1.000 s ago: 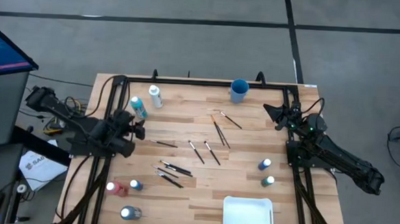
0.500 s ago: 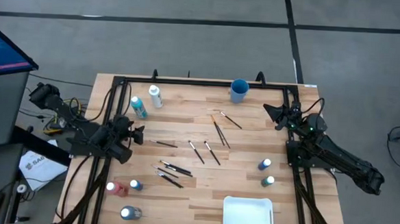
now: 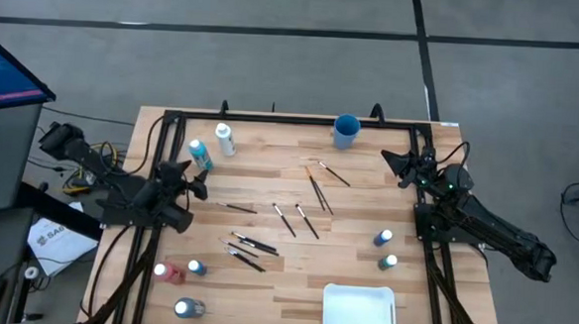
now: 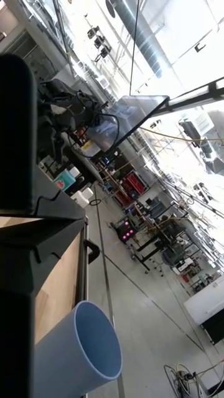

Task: Pick & Place Paint Supplies
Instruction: Put the large light blue paint bottle into the white bin

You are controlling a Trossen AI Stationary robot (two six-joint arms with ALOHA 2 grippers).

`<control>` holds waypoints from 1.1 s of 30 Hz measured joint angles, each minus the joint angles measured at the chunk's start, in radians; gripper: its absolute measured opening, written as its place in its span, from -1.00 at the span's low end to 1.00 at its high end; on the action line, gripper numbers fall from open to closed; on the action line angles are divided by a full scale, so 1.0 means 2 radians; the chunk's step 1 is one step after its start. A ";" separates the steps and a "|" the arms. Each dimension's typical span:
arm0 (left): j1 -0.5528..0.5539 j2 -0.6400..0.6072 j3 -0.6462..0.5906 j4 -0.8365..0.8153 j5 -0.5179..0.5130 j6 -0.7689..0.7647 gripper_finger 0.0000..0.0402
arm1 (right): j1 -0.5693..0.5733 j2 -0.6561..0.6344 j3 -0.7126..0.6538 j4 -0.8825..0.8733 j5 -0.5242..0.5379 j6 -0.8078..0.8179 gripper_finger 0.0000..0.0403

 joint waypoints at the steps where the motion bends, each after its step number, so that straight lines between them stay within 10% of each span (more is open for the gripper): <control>1: 0.005 0.000 -0.004 -0.001 0.001 0.000 0.56 | 0.000 0.000 0.000 0.000 0.000 0.000 -1.00; 33: 0.094 0.001 -0.067 0.123 -0.029 0.022 0.79 | 0.000 0.000 0.000 -0.009 0.000 0.000 -1.00</control>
